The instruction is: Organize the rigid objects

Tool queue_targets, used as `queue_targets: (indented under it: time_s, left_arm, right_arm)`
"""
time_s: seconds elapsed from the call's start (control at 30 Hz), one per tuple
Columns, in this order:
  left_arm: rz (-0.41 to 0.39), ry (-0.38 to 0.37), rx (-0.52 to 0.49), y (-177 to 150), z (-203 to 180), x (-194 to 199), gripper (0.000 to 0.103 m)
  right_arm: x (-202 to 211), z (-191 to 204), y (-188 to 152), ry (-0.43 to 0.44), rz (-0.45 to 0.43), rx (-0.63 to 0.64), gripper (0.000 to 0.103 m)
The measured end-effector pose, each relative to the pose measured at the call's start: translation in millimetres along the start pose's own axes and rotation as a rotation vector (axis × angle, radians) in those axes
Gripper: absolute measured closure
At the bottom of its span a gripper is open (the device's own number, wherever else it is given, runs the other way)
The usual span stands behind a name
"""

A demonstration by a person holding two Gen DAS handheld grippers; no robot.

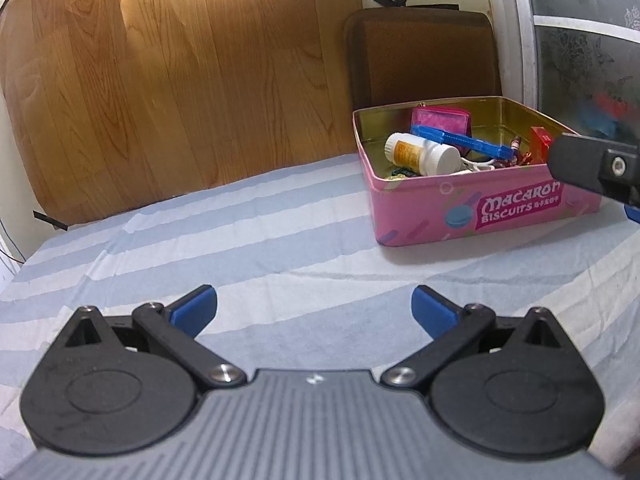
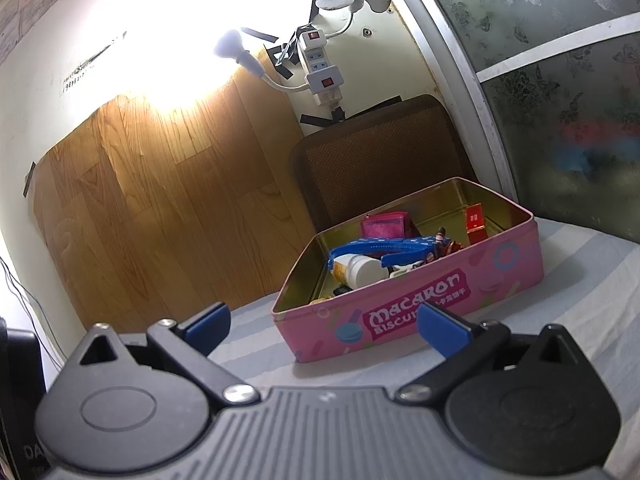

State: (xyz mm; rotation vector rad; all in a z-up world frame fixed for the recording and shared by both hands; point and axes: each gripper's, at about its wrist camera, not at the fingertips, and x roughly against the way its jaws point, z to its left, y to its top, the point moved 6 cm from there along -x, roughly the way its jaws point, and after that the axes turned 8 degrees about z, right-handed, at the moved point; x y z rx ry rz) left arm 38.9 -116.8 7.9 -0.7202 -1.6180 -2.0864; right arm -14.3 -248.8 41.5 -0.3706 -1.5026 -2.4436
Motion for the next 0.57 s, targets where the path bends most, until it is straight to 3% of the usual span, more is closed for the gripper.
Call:
queue_targets:
  time_s: [0.57]
  left_arm:
    - [0.037, -0.044, -0.013, -2.9, -3.2, -8.7, 0.0]
  right_arm:
    - [-3.6, -0.5, -0.9, 0.001, 0.008, 0.003, 0.0]
